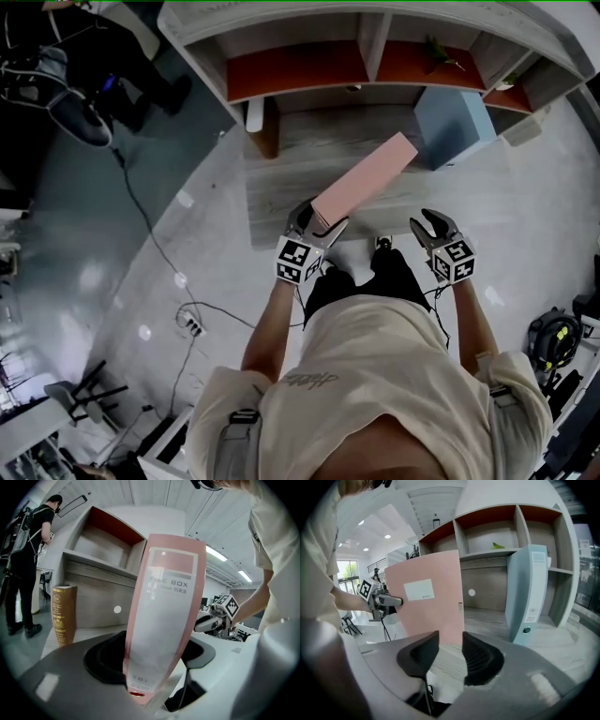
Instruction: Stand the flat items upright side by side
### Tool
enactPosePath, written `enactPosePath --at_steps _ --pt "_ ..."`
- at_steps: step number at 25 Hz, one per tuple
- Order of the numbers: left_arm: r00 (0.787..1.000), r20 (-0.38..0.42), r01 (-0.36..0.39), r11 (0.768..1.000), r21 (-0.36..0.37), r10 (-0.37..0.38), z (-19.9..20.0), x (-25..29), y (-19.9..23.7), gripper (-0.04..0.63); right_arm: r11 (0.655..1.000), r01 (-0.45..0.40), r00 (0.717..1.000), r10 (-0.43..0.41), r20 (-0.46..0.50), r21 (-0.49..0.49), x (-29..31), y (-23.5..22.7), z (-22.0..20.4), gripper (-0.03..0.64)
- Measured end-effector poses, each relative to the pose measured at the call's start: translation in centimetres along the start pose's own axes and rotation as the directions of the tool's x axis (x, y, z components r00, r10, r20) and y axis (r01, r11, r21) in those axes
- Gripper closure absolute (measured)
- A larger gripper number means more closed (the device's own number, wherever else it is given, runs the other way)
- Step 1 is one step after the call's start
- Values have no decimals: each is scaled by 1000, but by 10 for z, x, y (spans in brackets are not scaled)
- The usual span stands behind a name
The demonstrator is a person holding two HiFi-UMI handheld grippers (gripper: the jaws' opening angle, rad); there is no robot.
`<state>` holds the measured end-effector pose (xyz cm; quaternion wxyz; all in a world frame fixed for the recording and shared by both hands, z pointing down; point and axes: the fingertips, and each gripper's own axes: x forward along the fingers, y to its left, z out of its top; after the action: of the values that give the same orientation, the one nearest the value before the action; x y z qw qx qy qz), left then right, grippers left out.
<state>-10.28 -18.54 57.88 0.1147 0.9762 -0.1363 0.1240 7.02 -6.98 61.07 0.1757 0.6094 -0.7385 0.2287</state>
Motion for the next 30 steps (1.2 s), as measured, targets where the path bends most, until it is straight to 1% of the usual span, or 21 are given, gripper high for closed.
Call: enactPosePath --at_steps 1,2,3,5,6,8,13,18,24,27,30 --pt "1000 -9 -3 1000 -7 3 -1 1 -3 245 1000 9 1000 -9 4 7 -4 -2 -1 502" --pt "1000 -17 -7 1000 -15 7 -2 1 -6 245 1000 12 1000 -12 12 19 -7 -5 0 575" --pt "1000 -23 -12 1000 -22 12 -3 3 -8 245 999 13 1000 -14 24 32 -9 -9 2 594" --pt "999 -34 -27 999 -31 26 -2 6 -11 245 999 20 998 -22 52 42 -10 -16 9 595" --pt "999 -40 -36 999 -36 35 -1 9 -13 245 999 24 998 -27 63 38 -11 -20 11 615" --pt "997 -53 -58 997 -50 55 0 16 -17 245 999 27 997 -30 75 32 -14 -28 13 615" --pt "991 -63 -124 989 -77 119 5 44 -30 245 998 35 996 -40 82 56 -31 -60 7 615" --pt "982 -95 -169 982 -82 161 14 72 -39 245 997 28 995 -35 94 71 -45 -88 1 615" --pt "964 -120 -251 963 -102 238 20 108 -51 245 997 -1 996 -6 94 77 -55 -125 -7 615" --pt "955 -130 -279 954 -107 265 26 130 -56 245 996 -1 995 -7 101 87 -60 -149 -11 615" --pt "947 -136 -306 946 -108 291 31 147 -59 245 995 -18 994 6 113 102 -61 -163 -15 615"
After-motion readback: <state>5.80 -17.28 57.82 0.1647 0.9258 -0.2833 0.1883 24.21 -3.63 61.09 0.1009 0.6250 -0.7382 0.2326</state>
